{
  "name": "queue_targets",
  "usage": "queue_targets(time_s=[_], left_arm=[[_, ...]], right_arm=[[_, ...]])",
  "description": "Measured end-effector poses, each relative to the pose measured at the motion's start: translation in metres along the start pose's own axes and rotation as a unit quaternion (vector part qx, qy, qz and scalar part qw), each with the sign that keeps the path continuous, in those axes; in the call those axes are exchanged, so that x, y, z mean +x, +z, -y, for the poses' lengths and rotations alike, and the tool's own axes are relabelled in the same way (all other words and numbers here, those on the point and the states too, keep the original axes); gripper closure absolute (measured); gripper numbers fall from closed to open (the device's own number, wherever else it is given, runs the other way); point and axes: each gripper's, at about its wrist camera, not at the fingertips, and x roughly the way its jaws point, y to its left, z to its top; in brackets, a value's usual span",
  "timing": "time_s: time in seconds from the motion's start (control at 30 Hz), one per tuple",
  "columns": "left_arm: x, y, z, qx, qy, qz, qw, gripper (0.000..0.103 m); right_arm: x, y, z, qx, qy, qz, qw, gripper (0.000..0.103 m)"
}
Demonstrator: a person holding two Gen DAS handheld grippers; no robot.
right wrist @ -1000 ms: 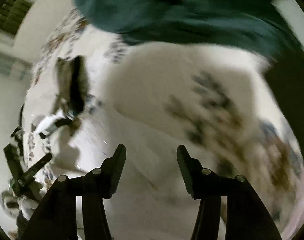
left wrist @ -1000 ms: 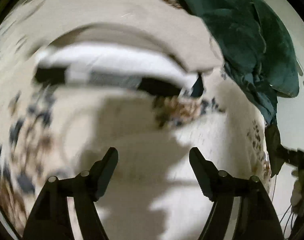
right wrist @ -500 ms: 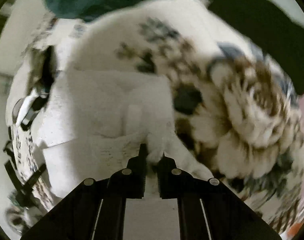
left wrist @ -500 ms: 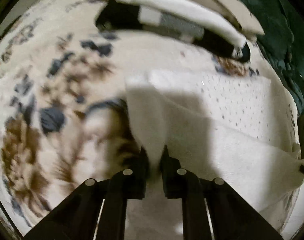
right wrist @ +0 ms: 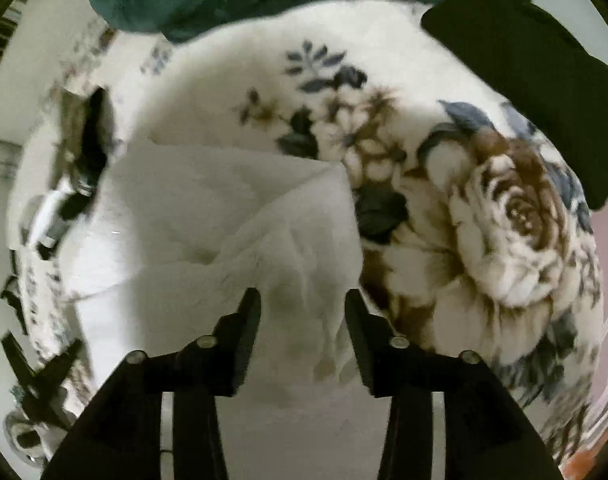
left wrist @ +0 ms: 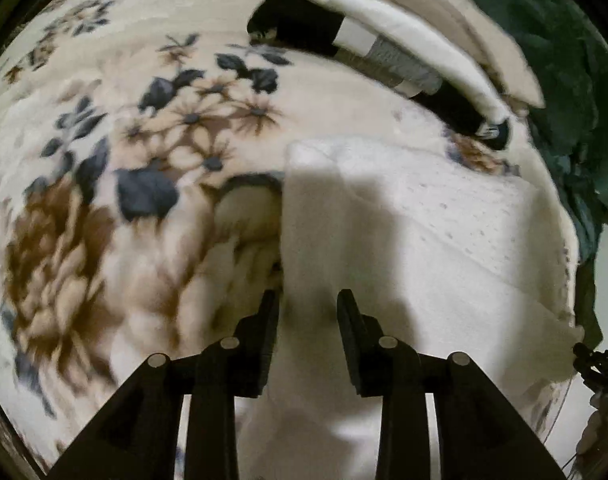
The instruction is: Fold small clothes
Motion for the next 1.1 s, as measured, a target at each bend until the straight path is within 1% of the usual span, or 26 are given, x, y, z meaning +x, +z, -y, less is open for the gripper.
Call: queue_targets(time_s=[0.03,0.07,0.1,0.13,0.2,0.23,0.3,0.33,0.37,0.4,0.43,0.47,0.53,0.67,0.77,0.8,0.83,0.87,0.9,0.97,1.0,1.07,1.1], left_arm=[[-0.011,-0.013,0.001,0.003,0.002,0.002,1.0000,0.064],[-0.021,-0.027,-0.003,0.005,0.005,0.000,1.0000,0.051],[-0.026,-0.044,-0.002,0.005,0.007,-0.008,0.9999,0.021],[-0.027,-0.055,-0.001,0.003,0.006,-0.015,0.9999,0.012],[-0.019,-0.085,-0.001,0.002,0.014,-0.045,0.9989,0.012],[-0.007,-0.101,-0.004,0.003,0.023,-0.068,0.9974,0.012],[0.013,-0.116,-0.009,0.004,0.042,-0.081,0.9958,0.012],[0.020,-0.120,-0.011,0.007,0.047,-0.080,0.9957,0.012],[0.026,-0.122,-0.011,0.017,0.052,-0.073,0.9959,0.009],[0.029,-0.122,-0.009,0.024,0.048,-0.068,0.9963,0.000],[0.034,-0.121,-0.006,0.026,0.047,-0.069,0.9962,0.000],[0.037,-0.119,-0.005,0.028,0.055,-0.073,0.9954,0.000],[0.041,-0.117,-0.004,0.028,0.067,-0.079,0.9942,0.000],[0.045,-0.115,0.002,0.022,0.085,-0.082,0.9927,0.000],[0.044,-0.107,0.007,0.020,0.091,-0.102,0.9904,0.000],[0.038,-0.106,0.008,0.022,0.090,-0.100,0.9907,0.000],[0.023,-0.105,0.013,0.031,0.088,-0.082,0.9922,0.000],[0.016,-0.096,0.027,0.044,0.095,-0.066,0.9923,0.000],[-0.002,-0.097,0.037,0.063,0.104,-0.045,0.9916,0.000],[-0.031,-0.102,0.053,0.085,0.109,-0.018,0.9902,0.000],[-0.046,-0.107,0.064,0.094,0.111,-0.008,0.9894,0.000],[-0.064,-0.118,0.087,0.105,0.112,-0.003,0.9881,0.000],[-0.068,-0.130,0.102,0.111,0.112,-0.003,0.9875,0.000]], right_arm=[[-0.006,-0.008,0.000,0.004,0.015,0.003,1.000,0.056],[-0.010,-0.016,-0.001,0.005,0.027,0.000,1.000,0.056],[-0.010,-0.026,-0.004,0.004,0.034,-0.008,0.999,0.056],[-0.010,-0.036,-0.006,0.003,0.037,-0.015,0.999,0.056],[0.001,-0.054,-0.011,-0.002,0.047,-0.042,0.998,0.056],[0.006,-0.060,-0.011,-0.004,0.049,-0.049,0.998,0.056],[0.025,-0.069,-0.008,0.002,0.043,-0.063,0.997,0.056],[0.038,-0.072,-0.003,0.010,0.040,-0.069,0.997,0.056],[0.048,-0.072,0.001,0.017,0.027,-0.073,0.997,0.056],[0.056,-0.072,0.005,0.020,0.010,-0.074,0.997,0.057],[0.063,-0.071,0.006,0.021,0.004,-0.075,0.997,0.057],[0.067,-0.070,0.006,0.022,0.004,-0.076,0.997,0.057],[0.063,-0.070,0.004,0.020,0.002,-0.075,0.997,0.057],[0.033,-0.076,0.008,0.025,0.000,-0.058,0.998,0.056],[-0.007,-0.085,0.021,0.048,0.013,-0.051,0.997,0.056],[-0.020,-0.091,0.027,0.050,0.015,-0.051,0.997,0.056],[-0.035,-0.096,0.032,0.048,0.016,-0.052,0.997,0.052],[-0.050,-0.101,0.036,0.044,0.015,-0.052,0.998,0.049],[-0.063,-0.104,0.042,0.038,0.012,-0.052,0.998,0.047],[-0.089,-0.111,0.057,0.027,0.004,-0.059,0.998,0.047],[-0.097,-0.113,0.063,0.023,0.000,-0.063,0.998,0.047],[-0.113,-0.113,0.083,0.015,-0.007,-0.072,0.997,0.047],[-0.120,-0.112,0.093,0.010,-0.008,-0.078,0.997,0.047]])
